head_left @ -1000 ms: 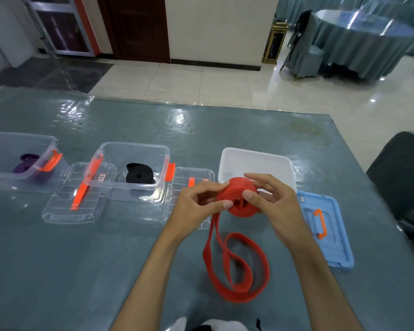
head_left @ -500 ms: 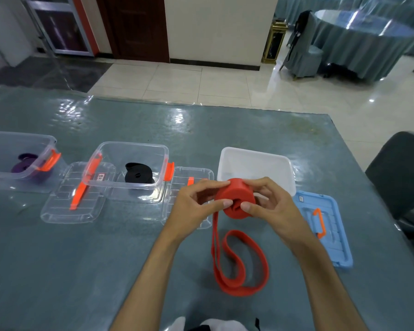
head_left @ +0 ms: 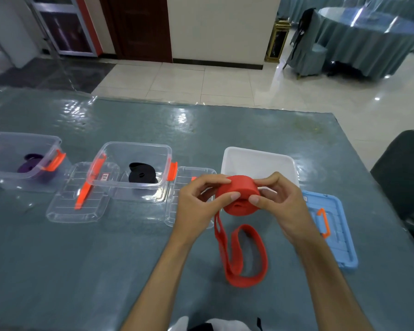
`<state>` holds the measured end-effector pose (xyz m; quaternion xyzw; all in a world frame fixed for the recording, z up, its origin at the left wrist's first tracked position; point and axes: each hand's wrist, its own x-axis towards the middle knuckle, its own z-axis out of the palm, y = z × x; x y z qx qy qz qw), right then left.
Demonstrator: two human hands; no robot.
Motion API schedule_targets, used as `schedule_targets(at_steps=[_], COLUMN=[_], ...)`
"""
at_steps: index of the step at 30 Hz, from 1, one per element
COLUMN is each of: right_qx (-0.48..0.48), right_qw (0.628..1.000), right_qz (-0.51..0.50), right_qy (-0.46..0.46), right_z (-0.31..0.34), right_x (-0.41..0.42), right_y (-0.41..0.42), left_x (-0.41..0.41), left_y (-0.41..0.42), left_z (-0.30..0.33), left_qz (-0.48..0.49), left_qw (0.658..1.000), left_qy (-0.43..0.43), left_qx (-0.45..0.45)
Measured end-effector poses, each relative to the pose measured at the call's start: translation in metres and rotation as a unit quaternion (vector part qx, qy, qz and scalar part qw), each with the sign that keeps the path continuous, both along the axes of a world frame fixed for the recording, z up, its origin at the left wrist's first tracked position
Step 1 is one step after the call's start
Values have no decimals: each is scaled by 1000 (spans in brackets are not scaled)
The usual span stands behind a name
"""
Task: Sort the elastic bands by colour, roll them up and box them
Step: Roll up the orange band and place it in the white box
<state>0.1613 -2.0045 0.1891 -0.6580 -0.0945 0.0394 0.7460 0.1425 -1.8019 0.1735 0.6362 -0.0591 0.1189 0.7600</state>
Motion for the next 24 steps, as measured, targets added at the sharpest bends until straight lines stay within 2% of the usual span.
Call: schedule_targets(at_steps=[7, 13, 16, 20, 24], right_qx=[10, -46, -24, 12, -41], right_qw=[1000, 999, 999, 1000, 999], right_qz=[24, -3, -17, 10, 6], right_qy=[-3, -8, -30, -6, -11], right_z=[-2, 4, 4, 1, 4], right_x=[-3, -1, -2, -6, -4], right_y=[2, 1, 4, 3, 1], left_x=[0, -3, -2, -1, -2], left_y=[14, 2, 5, 12, 4], left_z=[-5, -9, -11, -9, -10], left_qz=[-53, 9, 13, 9, 50], left_qw=[998, 1000, 999, 999, 998], left_qy=[23, 5, -8, -25, -31], left_qx=[23, 9, 31, 46, 13])
